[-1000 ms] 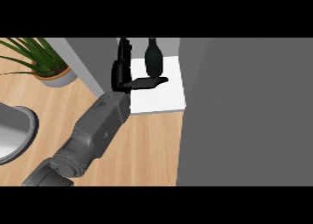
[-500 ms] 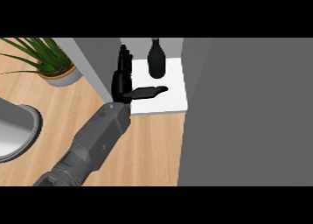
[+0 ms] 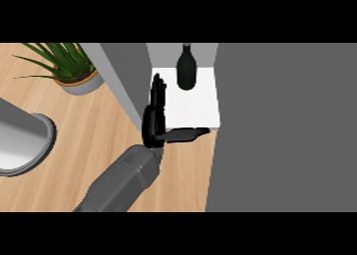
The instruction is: Pick up the wine, place it into the cabinet and close the cabinet
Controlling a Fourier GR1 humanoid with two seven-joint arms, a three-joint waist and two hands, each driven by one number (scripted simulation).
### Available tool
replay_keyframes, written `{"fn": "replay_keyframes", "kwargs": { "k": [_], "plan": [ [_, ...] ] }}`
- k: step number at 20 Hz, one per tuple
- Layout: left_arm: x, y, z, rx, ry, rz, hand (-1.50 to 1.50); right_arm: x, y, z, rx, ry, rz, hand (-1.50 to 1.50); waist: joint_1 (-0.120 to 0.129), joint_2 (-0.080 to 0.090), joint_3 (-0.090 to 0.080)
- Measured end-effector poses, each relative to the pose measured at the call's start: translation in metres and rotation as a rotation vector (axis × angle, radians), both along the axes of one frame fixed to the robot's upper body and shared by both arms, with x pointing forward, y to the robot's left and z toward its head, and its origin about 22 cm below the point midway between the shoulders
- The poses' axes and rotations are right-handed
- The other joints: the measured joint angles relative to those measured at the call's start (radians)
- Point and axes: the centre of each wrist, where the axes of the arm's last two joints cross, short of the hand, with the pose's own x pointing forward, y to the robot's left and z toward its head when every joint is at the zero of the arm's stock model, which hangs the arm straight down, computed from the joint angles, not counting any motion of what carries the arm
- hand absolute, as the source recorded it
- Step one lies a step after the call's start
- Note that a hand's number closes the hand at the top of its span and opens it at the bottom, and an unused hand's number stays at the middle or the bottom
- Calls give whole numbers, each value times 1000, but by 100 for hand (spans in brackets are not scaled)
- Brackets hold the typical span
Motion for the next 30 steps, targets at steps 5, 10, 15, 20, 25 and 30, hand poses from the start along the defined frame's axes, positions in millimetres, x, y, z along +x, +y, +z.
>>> {"fn": "replay_keyframes", "kwargs": {
  "k": [5,10,15,20,25,30],
  "plan": [
    [-30,-17,7,0,-15,-22,-150,-2,-5,0,-18,5,-29,-150,12,0,0],
    [-68,-23,20,-34,-32,-41,-150,-3,-6,0,-19,5,-44,-150,20,-1,1],
    [-97,-11,30,-54,-40,-26,-150,-4,-11,-4,-22,-6,-58,-150,20,-1,1],
    [-129,-6,45,-64,-41,-1,-150,-4,-10,-3,-30,-3,-52,-150,20,0,0],
    [-155,8,56,-92,-56,-11,-150,-2,-14,-1,-54,1,-43,-150,20,0,1],
    [-177,33,65,-87,-64,-59,-150,-3,-11,-6,-65,37,9,150,20,0,1]
  ]
}}
